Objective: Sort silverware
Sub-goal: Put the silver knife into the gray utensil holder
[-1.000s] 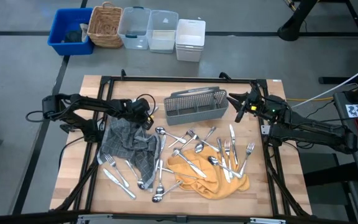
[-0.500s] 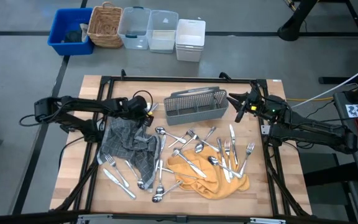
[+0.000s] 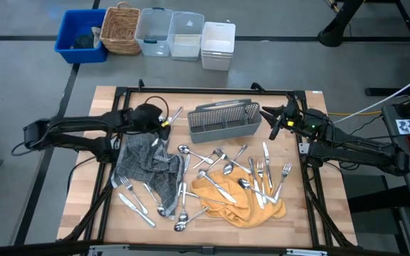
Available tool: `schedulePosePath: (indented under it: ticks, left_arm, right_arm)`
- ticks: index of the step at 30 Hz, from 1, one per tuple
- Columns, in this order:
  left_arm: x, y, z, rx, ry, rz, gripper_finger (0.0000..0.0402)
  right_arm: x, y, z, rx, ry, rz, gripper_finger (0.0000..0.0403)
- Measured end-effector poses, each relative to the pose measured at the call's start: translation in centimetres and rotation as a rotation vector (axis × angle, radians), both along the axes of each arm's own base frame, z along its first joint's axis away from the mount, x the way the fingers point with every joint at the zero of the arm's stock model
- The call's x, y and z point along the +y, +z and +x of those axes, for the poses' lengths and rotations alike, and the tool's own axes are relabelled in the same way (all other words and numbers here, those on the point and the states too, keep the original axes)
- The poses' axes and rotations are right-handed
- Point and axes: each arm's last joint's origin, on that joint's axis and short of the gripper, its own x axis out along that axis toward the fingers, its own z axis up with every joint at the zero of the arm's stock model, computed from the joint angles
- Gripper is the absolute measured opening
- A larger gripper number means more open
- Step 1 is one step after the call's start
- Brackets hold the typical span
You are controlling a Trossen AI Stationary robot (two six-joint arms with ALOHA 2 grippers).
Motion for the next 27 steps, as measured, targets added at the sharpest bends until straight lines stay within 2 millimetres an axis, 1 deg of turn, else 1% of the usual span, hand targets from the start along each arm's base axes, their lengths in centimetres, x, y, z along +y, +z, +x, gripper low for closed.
schedulePosePath:
  ticks: [6, 14, 21, 27]
  left_arm:
    - [-0.4, 2.6, -1.0, -0.157, -0.016, 0.091, 0.0041]
    - [-0.7, 6.1, -0.3, -0.422, -0.116, 0.354, 0.0045]
    - [-1.2, 7.8, 0.1, -0.484, -0.220, 0.604, 0.0041]
    - [-1.5, 8.7, 0.2, -0.488, -0.265, 0.789, 0.0049]
  right_arm:
    - [0.0, 0.0, 0.0, 0.000, 0.000, 0.000, 0.0104]
    - [0.0, 0.0, 0.0, -0.002, 0.000, 0.001, 0.0104]
    - [0.0, 0.0, 0.0, -0.002, 0.000, 0.003, 0.0104]
    - [0.0, 0.0, 0.0, -0.003, 0.000, 0.003, 0.0104]
